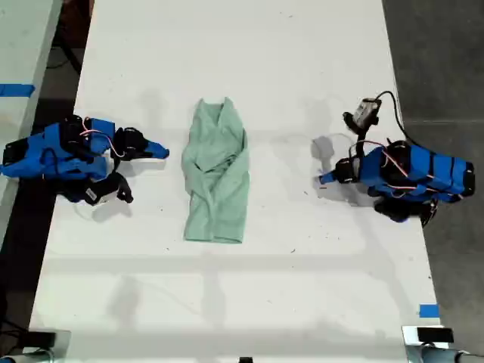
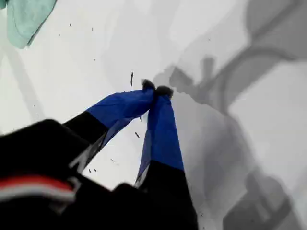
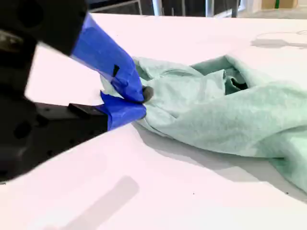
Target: Fold t shirt
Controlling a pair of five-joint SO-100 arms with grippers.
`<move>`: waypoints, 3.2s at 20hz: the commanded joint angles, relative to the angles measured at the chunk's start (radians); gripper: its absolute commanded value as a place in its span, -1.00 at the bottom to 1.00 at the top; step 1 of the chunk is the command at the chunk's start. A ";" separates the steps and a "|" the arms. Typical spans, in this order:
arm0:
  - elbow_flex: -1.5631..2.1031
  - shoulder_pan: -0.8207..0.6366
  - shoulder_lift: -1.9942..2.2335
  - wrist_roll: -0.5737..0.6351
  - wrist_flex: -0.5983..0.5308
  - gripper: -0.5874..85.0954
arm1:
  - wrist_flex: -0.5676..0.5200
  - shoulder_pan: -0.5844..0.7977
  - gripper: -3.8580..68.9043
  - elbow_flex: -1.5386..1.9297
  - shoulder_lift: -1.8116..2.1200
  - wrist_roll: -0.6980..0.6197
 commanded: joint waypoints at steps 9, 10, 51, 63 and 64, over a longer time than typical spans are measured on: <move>0.041 0.054 -0.008 0.000 0.002 -0.99 | -0.006 -0.029 -0.89 0.052 0.003 -0.011; 0.041 0.058 -0.003 0.006 0.000 -0.98 | -0.006 -0.029 -0.89 0.052 -0.003 0.005; -1.620 0.669 -2.086 -0.287 -0.051 -0.99 | -0.091 -0.515 -0.90 -2.313 -2.554 0.186; -2.043 0.393 -1.858 -0.032 0.505 -0.99 | 0.054 -0.222 -0.88 -2.290 -2.154 -0.183; -2.005 0.330 -1.835 -0.012 0.535 -0.99 | 0.058 -0.164 -0.88 -2.295 -2.157 -0.229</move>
